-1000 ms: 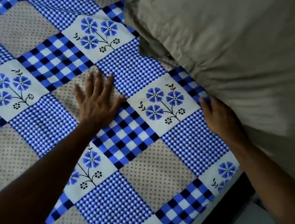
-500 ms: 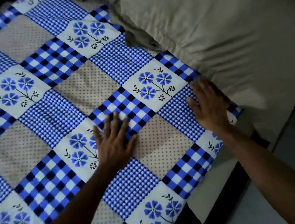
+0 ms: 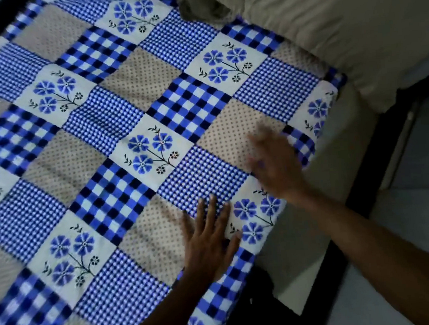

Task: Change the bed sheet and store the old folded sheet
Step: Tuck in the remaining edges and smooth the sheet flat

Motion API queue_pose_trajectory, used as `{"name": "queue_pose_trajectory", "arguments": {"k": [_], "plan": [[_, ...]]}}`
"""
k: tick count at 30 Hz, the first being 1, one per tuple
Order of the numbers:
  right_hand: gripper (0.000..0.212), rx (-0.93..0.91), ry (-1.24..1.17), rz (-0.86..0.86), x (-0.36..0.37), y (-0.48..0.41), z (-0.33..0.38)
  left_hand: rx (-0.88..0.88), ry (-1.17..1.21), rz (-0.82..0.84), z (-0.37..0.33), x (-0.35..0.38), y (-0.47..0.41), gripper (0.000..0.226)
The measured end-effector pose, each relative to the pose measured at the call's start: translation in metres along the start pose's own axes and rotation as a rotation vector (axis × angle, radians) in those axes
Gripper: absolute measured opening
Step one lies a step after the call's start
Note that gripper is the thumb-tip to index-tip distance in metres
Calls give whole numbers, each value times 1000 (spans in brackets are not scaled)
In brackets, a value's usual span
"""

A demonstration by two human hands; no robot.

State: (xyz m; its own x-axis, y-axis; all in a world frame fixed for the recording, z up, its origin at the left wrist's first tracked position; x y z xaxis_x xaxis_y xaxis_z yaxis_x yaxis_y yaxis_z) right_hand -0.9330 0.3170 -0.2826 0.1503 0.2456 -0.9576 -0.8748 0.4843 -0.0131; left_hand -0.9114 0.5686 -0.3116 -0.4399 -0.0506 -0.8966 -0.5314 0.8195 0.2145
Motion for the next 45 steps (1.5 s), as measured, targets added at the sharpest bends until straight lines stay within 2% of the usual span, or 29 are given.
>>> {"name": "queue_pose_trajectory", "arguments": {"k": [2, 4, 8, 13, 17, 22, 27, 33, 37, 42, 45], "plan": [[62, -83, 46, 84, 24, 34, 48, 6, -7, 18, -8, 7, 25, 71], [59, -73, 83, 114, 41, 67, 66, 9, -31, 34, -17, 14, 47, 72], [58, 87, 183, 95, 52, 120, 48, 49, -31, 60, -32, 31, 84, 72], [61, 148, 81, 108, 45, 150, 57, 78, 116, -6, -28, 29, 117, 63], [60, 18, -38, 32, 39, 142, 121, -147, 100, -104, 22, 3, 118, 67], [61, -97, -3, 158, 83, 181, 228, -382, 28, -63, 119, -16, 167, 74], [60, -49, 121, 193, 112, 282, 267, -289, -43, 39, 145, 10, 260, 69], [61, 13, 138, 125, 112, 386, 300, -223, -47, 5, 137, 32, 350, 66], [61, 131, 199, 142, 114, 396, 327, -185, -1, 11, 139, 38, 392, 63], [58, 116, 28, 81, 123, 362, 380, -100, 75, -16, 140, 42, 432, 59], [60, 174, 105, 104, 142, 357, 394, -78, 127, -81, 166, 25, 448, 58]]}}
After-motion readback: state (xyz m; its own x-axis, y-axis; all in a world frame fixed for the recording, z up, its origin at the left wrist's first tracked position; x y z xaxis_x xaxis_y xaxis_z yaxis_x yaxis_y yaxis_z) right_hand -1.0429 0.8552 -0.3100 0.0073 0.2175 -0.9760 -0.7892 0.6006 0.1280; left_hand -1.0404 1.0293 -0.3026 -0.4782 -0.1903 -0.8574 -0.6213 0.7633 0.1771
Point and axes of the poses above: each hand's wrist, its own y-axis away from the middle knuckle, its own x-axis out of the palm, z = x × y, the point moved 4 cm from there along -y, towards the middle knuckle, and after that the axes turned 9 degrees about y, right-handed, at the moved point
